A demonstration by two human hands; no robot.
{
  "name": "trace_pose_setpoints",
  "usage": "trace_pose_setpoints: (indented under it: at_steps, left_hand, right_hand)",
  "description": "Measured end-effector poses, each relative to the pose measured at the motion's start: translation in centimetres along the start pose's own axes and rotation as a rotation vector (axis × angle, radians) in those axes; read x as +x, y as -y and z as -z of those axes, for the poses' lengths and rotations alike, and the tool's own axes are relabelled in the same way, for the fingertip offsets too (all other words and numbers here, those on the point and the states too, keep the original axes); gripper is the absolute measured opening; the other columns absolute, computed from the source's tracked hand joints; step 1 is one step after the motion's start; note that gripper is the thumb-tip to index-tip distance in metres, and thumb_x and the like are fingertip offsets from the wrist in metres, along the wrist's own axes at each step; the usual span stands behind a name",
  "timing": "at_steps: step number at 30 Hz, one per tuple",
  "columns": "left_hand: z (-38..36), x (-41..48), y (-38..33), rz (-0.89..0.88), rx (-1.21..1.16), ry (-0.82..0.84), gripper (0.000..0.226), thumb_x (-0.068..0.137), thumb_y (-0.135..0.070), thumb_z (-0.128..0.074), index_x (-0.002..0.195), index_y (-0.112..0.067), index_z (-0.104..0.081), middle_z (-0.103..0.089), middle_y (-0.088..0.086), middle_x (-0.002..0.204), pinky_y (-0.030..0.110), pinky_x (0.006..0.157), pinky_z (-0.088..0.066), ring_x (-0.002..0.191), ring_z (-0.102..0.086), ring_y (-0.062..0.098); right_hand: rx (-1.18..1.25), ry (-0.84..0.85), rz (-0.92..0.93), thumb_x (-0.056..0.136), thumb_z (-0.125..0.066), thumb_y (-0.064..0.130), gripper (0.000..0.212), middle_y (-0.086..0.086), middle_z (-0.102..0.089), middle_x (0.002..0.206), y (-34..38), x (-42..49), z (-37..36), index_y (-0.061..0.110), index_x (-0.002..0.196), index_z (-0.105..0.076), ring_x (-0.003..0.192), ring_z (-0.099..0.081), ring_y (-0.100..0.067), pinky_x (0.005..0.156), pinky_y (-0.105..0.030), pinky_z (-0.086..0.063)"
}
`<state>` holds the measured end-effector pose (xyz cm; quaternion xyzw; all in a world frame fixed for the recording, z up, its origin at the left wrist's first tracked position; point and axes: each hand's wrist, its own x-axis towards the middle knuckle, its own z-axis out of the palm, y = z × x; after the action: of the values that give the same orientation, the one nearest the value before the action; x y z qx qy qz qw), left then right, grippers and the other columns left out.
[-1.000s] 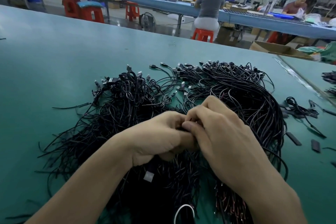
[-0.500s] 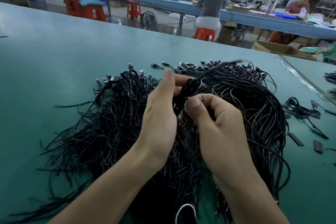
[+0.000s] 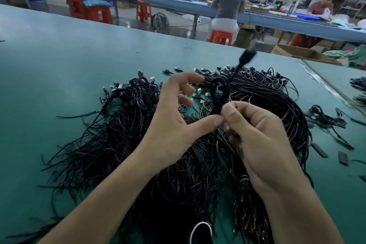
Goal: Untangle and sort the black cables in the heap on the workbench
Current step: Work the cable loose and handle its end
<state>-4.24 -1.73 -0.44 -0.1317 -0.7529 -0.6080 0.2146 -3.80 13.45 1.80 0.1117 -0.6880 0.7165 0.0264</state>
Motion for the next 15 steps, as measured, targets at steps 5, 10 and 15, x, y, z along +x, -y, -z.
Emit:
trace_pose_setpoints:
  at_steps: [5,10,15]
  left_hand:
    - [-0.3,0.0,0.4,-0.004,-0.033,-0.036,0.029,0.073,-0.035,-0.085,0.085,-0.022,-0.062,-0.063,-0.003,0.071,0.017,0.053,-0.044,0.059,-0.057,0.007]
    - [0.0,0.0,0.4,0.100,-0.090,-0.008,0.014,0.076,-0.007,-0.083,0.082,-0.014,-0.072,-0.075,0.000,0.074,0.016,0.060,-0.055,0.064,-0.072,0.011]
    - [-0.2,0.1,0.1,0.258,-0.285,0.022,0.022,0.088,0.006,-0.067,0.094,-0.015,-0.072,-0.077,0.007,0.092,0.035,0.082,-0.059,0.086,-0.074,0.019]
  right_hand:
    - [-0.080,0.019,0.109,0.092,-0.064,0.013,0.026,0.017,-0.061,0.060,-0.5,0.1,-0.1,0.020,0.068,-0.069,0.058,-0.054,0.007,0.058,-0.007,-0.043]
    - [-0.264,0.035,0.133,0.092,-0.067,0.020,0.015,0.011,-0.070,0.074,-1.4,0.5,0.3,0.021,0.078,-0.072,0.071,-0.064,0.001,0.068,-0.015,-0.050]
    - [-0.397,0.019,0.161,0.092,-0.068,0.020,0.013,0.003,-0.071,0.088,-2.1,0.5,0.4,0.027,0.083,-0.073,0.084,-0.068,-0.014,0.078,-0.034,-0.057]
